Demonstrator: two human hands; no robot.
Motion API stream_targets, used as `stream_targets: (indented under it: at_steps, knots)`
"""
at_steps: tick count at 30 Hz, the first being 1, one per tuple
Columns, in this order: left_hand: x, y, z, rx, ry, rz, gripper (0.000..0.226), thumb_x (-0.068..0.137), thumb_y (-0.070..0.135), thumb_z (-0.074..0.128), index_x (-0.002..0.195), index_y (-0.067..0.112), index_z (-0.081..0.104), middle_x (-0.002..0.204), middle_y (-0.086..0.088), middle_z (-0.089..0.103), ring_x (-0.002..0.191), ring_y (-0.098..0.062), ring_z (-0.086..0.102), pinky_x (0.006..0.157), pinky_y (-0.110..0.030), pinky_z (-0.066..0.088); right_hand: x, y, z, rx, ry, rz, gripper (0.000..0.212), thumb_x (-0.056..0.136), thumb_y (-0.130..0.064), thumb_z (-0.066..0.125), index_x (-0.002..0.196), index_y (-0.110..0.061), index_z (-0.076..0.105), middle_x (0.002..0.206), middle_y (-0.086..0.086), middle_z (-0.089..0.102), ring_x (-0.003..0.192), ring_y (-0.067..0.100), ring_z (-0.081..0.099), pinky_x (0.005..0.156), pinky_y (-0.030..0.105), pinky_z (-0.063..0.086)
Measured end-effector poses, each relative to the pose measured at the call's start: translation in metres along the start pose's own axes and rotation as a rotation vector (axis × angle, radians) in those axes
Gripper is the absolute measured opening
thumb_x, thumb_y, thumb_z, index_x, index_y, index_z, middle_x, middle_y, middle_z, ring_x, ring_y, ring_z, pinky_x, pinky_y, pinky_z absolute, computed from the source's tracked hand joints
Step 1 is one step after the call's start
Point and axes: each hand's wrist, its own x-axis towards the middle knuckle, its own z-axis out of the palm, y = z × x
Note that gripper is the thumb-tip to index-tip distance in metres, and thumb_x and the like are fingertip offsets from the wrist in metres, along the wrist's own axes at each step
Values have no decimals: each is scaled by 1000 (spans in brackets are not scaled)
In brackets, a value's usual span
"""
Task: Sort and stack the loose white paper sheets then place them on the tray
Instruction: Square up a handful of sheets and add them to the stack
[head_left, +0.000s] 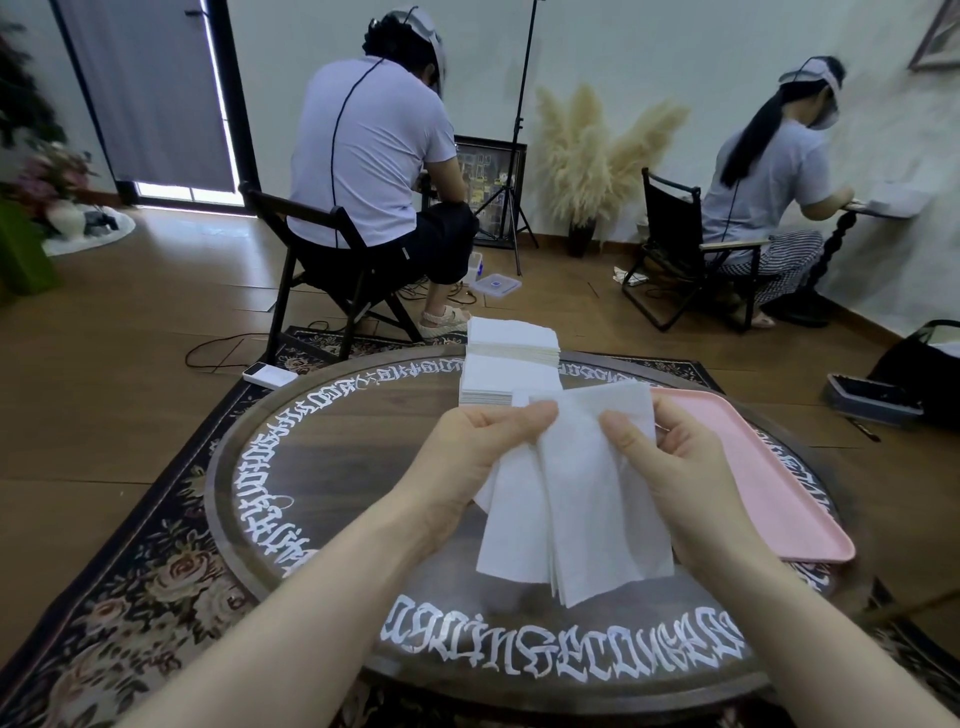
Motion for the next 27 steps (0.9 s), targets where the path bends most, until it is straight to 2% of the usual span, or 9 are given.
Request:
stream_targets:
  at_steps: [2, 6, 12, 18, 22, 27]
  knots:
    - [-2, -1, 1, 20, -22, 18, 27, 70, 28, 74, 85, 6, 78, 91, -14, 76, 76, -21, 71, 74, -28, 56, 0, 1, 0, 22, 8, 15, 11, 91, -23, 65, 96, -29, 74, 97, 5, 77, 87, 26, 74, 73, 40, 59]
    - [-3, -3, 2, 64, -9, 37, 16, 82, 13, 72, 93, 3, 77, 96, -16, 76, 84, -24, 71, 82, -33, 56, 0, 2, 0, 36, 14, 39, 11, 92, -23, 65, 98, -27, 73, 98, 5, 77, 86, 25, 74, 67, 34, 59]
    - [-4, -2, 4, 84, 50, 34, 14, 87, 9, 68, 95, 0, 76, 98, -21, 74, 88, -30, 68, 88, -42, 52, -1, 1, 2, 35, 19, 35, 11, 91, -21, 65, 100, -21, 72, 98, 7, 77, 86, 26, 74, 69, 37, 57]
    - [-3, -2, 3, 69, 35, 40, 10, 85, 11, 70, 82, 10, 79, 90, -13, 76, 77, -21, 71, 75, -28, 56, -1, -2, 3, 25, 5, 17, 12, 91, -20, 64, 102, -21, 70, 98, 4, 77, 86, 24, 74, 67, 31, 58]
    - [-3, -2, 2, 62, 40, 43, 9, 85, 12, 71, 86, 9, 79, 94, -14, 76, 82, -24, 71, 82, -34, 55, -2, -3, 3, 35, 0, 16, 13, 90, -20, 64, 101, -23, 71, 99, 3, 77, 86, 22, 74, 66, 29, 59]
    - [-3, -2, 2, 65, 44, 38, 10, 87, 8, 68, 88, 7, 78, 93, -15, 76, 80, -23, 71, 76, -30, 56, -2, -3, 3, 13, -15, 22, 12, 92, -16, 64, 102, -20, 70, 98, 5, 76, 86, 25, 73, 73, 39, 58]
